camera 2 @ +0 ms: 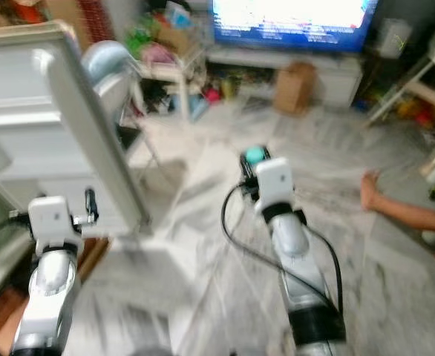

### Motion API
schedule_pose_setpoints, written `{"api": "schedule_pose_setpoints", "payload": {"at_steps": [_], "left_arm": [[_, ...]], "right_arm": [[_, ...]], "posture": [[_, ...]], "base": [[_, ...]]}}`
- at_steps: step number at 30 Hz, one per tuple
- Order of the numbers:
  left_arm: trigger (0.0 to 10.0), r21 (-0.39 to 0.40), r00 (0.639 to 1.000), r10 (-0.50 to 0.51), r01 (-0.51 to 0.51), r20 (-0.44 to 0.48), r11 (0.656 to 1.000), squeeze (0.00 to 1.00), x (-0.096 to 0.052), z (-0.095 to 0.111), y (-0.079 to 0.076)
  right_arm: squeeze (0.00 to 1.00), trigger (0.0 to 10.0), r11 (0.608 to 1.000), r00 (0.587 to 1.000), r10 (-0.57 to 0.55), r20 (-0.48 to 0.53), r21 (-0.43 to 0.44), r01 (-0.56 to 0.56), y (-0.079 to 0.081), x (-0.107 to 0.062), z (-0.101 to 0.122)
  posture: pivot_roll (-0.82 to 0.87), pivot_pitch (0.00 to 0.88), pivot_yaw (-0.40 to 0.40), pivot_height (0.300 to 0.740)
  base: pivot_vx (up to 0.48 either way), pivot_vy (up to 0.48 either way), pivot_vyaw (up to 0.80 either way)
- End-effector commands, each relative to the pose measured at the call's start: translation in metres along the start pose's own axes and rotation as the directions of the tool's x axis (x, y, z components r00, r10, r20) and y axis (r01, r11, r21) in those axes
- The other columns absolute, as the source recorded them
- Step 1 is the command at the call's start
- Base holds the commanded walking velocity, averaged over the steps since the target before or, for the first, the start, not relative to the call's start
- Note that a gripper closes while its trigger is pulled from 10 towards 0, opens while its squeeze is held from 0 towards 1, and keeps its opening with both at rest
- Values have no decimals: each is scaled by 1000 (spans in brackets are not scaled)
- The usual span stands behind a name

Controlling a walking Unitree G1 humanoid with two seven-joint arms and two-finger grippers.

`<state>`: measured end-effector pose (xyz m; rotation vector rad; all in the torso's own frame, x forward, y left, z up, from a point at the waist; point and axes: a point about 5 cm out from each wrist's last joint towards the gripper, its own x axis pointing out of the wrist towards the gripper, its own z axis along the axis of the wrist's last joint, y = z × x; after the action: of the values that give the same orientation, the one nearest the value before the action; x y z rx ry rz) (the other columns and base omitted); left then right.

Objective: Restocking fridge

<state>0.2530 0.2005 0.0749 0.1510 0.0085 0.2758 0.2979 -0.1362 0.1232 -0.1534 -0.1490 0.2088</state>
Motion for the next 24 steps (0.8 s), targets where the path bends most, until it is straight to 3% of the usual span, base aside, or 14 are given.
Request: {"api": "schedule_pose_setpoints", "payload": {"at_steps": [1, 7, 9, 12, 16, 19, 24], "left_arm": [[10000, 25, 1000, 21, -21, 9, 999, 0, 2, 2, 7], [10000, 36, 1000, 11, -10, -10, 999, 0, -2, -4, 7], [10000, 8, 998, -43, 44, -48, 999, 0, -4, -8, 4], [10000, 10, 991, -119, 120, -56, 993, 0, -9, -10, 0], [10000, 11, 991, -111, 112, -71, 994, 0, -13, -13, 3], [10000, 10, 991, -113, 114, -71, 993, 0, -14, -14, 3], [10000, 3, 990, -128, 129, -66, 992, 0, -13, -11, 2]], "right_arm": [[0, 10000, 999, 997, 31, 64, 11, -32, 8, 5, 14], [0, 10000, 999, 998, 33, 47, 17, -34, 8, 2, 9], [0, 10000, 999, 999, 28, 37, 14, -29, 7, 1, 7], [0, 10000, 1000, 1000, -17, -17, -1, 17, 1, -6, -4], [0, 10000, 998, 998, -42, -45, -41, 40, -2, -13, -10], [0, 10000, 999, 997, -44, -57, -4, 44, -2, -16, -13], [0, 10000, 997, 994, -72, -87, -19, 71, -3, -17, -17]], "posture": [[65, 0, 15, 740], [64, 0, 15, 740], [65, 0, 14, 740], [65, 0, 17, 740], [63, 0, 19, 740], [63, 0, 19, 740], [65, 0, 18, 740]], "base": [[326, 307, 800], [0, 0, 798], [0, 0, 569], [0, 0, 0], [0, 0, 0], [0, 0, 0], [0, 0, 0]]}}
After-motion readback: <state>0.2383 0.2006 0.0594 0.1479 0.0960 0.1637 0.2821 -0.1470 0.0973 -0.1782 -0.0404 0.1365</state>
